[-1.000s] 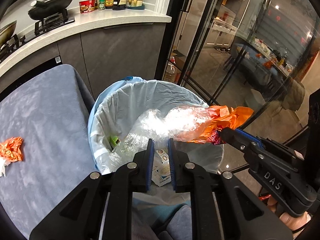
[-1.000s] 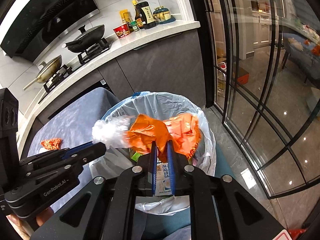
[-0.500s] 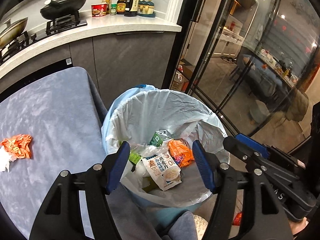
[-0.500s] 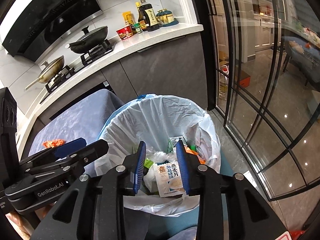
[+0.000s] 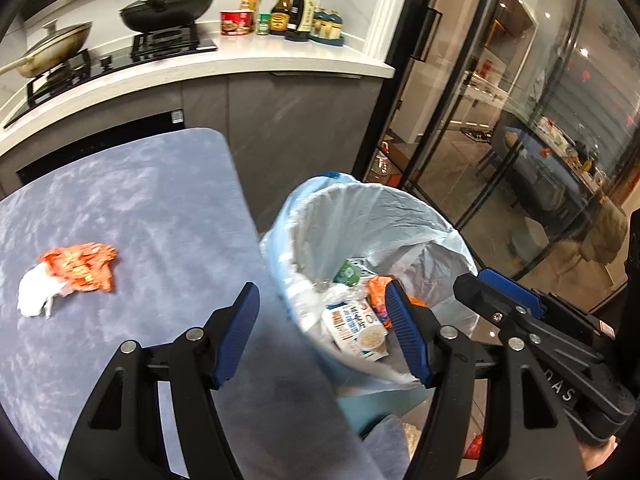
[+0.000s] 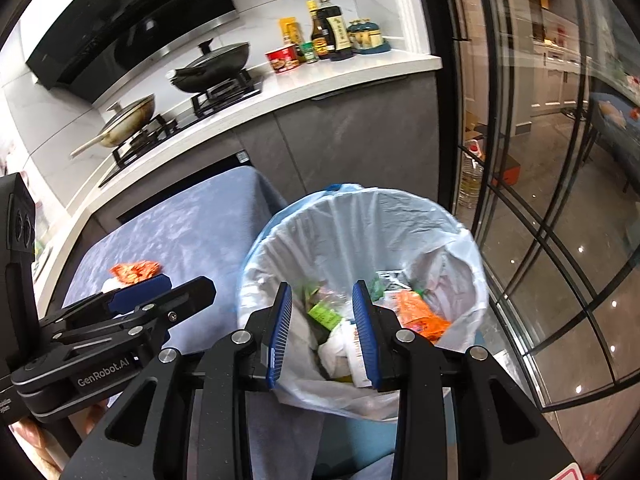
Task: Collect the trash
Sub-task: 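Move both tools back over the table toward the last tissue and wrapper, then grasp the orange wrapper with the right tool while the left tool grasps the white tissue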
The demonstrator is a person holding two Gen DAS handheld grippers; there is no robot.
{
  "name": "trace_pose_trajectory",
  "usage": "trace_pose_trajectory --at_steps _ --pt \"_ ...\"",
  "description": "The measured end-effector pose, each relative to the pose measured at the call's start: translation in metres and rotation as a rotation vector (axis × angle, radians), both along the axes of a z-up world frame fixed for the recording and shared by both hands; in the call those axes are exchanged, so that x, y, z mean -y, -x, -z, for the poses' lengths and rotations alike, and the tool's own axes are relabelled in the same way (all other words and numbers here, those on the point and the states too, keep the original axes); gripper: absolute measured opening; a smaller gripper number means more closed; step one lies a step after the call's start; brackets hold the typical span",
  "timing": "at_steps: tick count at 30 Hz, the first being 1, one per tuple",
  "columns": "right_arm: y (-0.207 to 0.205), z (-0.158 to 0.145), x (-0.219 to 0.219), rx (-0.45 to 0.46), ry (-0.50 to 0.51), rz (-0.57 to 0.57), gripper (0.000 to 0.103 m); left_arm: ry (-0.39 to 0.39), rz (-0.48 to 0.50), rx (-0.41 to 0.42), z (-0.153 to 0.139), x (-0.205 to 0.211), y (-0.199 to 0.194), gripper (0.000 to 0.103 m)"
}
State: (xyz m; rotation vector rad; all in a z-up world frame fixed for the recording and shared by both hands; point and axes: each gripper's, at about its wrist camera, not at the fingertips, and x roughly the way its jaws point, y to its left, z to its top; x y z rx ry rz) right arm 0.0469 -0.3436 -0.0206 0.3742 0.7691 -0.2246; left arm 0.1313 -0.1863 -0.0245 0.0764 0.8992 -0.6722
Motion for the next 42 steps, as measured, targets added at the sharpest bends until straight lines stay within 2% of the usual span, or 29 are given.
trace_pose_trajectory --at_steps 16,19,21,28,31,35,42 --pt "-0.039 0.005 -0.102 -0.031 0.015 -0.192 0.033 -0.028 -0.198 -0.001 0.008 -0.121 -0.011 0.062" --pt "-0.051 0.008 -0.123 -0.039 0.024 -0.227 0.041 -0.036 -0.244 0.002 0.011 -0.146 -0.014 0.070" --pt "-0.058 0.010 -0.134 -0.042 0.030 -0.245 0.045 -0.041 -0.280 0.005 0.013 -0.163 -0.018 0.071" --pt "-0.092 0.019 -0.167 -0.065 0.042 -0.300 0.047 -0.068 -0.410 -0.006 0.027 -0.221 -0.049 0.079" --pt "-0.109 0.023 -0.178 -0.072 0.032 -0.326 0.047 -0.077 -0.430 0.007 0.029 -0.236 -0.063 0.083" --pt "-0.135 0.031 -0.196 -0.084 0.041 -0.360 0.047 -0.099 -0.432 0.019 0.033 -0.246 -0.078 0.084" --pt "-0.173 0.048 -0.221 -0.108 0.045 -0.401 0.047 -0.089 -0.430 -0.002 0.043 -0.256 -0.093 0.084"
